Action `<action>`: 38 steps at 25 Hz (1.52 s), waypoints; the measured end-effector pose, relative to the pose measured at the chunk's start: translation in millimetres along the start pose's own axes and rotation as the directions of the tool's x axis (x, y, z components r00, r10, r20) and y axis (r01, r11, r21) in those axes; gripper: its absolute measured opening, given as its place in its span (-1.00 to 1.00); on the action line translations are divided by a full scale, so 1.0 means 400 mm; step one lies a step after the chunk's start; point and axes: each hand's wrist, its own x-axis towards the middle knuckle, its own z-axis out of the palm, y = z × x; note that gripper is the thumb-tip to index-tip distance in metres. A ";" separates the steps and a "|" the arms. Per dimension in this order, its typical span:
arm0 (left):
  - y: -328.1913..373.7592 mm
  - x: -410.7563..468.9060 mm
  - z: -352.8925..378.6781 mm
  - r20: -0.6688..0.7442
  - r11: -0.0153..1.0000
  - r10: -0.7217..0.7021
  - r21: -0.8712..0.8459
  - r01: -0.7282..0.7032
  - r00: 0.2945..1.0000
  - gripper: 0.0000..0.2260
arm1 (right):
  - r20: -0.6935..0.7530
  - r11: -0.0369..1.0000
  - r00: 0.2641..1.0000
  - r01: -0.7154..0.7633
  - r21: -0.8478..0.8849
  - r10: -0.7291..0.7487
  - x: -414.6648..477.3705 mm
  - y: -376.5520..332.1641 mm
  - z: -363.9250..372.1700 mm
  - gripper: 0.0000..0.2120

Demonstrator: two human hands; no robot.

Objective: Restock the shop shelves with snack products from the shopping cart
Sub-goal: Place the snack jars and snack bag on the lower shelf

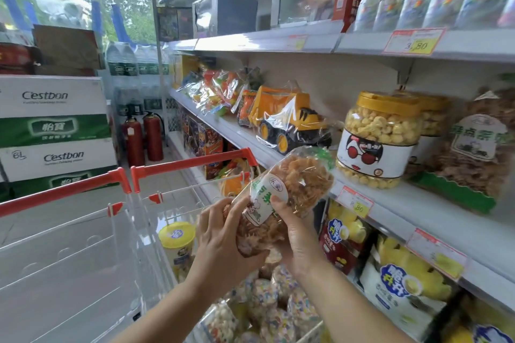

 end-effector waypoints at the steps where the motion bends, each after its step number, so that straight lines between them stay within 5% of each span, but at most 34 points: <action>1: 0.034 0.010 0.000 -0.016 0.999 0.040 -0.009 -0.040 0.999 -0.14 | 0.003 0.998 0.998 0.058 -0.016 -0.058 -0.022 -0.034 -0.017 -0.31; 5: 0.191 0.052 0.020 0.017 0.957 0.258 -0.145 -0.252 0.966 -0.18 | -0.134 0.951 0.949 0.265 -0.157 -0.286 -0.106 -0.189 -0.124 -0.30; 9: 0.348 0.077 0.074 0.214 0.870 0.450 -0.327 -0.371 0.867 -0.20 | -0.353 0.913 0.850 0.308 -0.268 -0.391 -0.158 -0.362 -0.251 -0.27; 12: 0.461 0.124 0.155 0.236 0.834 0.501 -0.390 -0.391 0.833 -0.16 | -0.397 0.881 0.806 0.296 -0.370 -0.438 -0.160 -0.508 -0.319 -0.35; 16: 0.577 0.209 0.250 0.325 0.831 0.485 -0.461 -0.312 0.812 -0.13 | -0.458 0.895 0.808 0.180 -0.408 -0.371 -0.125 -0.641 -0.368 -0.45; 21: 0.635 0.268 0.325 0.405 0.871 0.378 -0.460 -0.172 0.832 -0.09 | -0.359 0.826 0.801 0.272 -0.494 -0.479 -0.072 -0.696 -0.406 -0.71; 23: 0.627 0.263 0.352 0.410 0.890 0.332 -0.435 -0.138 0.850 -0.08 | -0.353 0.838 0.828 0.231 -0.495 -0.436 -0.049 -0.679 -0.417 -0.62; 29: 0.614 0.249 0.379 0.294 0.891 0.303 -0.425 -0.160 0.907 -0.12 | -0.531 0.794 0.756 -0.025 -0.608 -0.382 0.000 -0.587 -0.450 0.20; 34: 0.584 0.242 0.370 0.260 0.884 0.288 -0.442 -0.152 0.922 -0.16 | -0.528 0.843 0.804 -0.065 -0.534 -0.272 -0.012 -0.556 -0.418 -0.18; 38: 0.569 0.235 0.344 0.309 0.883 0.290 -0.450 -0.129 0.905 -0.19 | -0.469 0.876 0.854 -0.031 -0.481 -0.227 -0.033 -0.547 -0.413 -0.16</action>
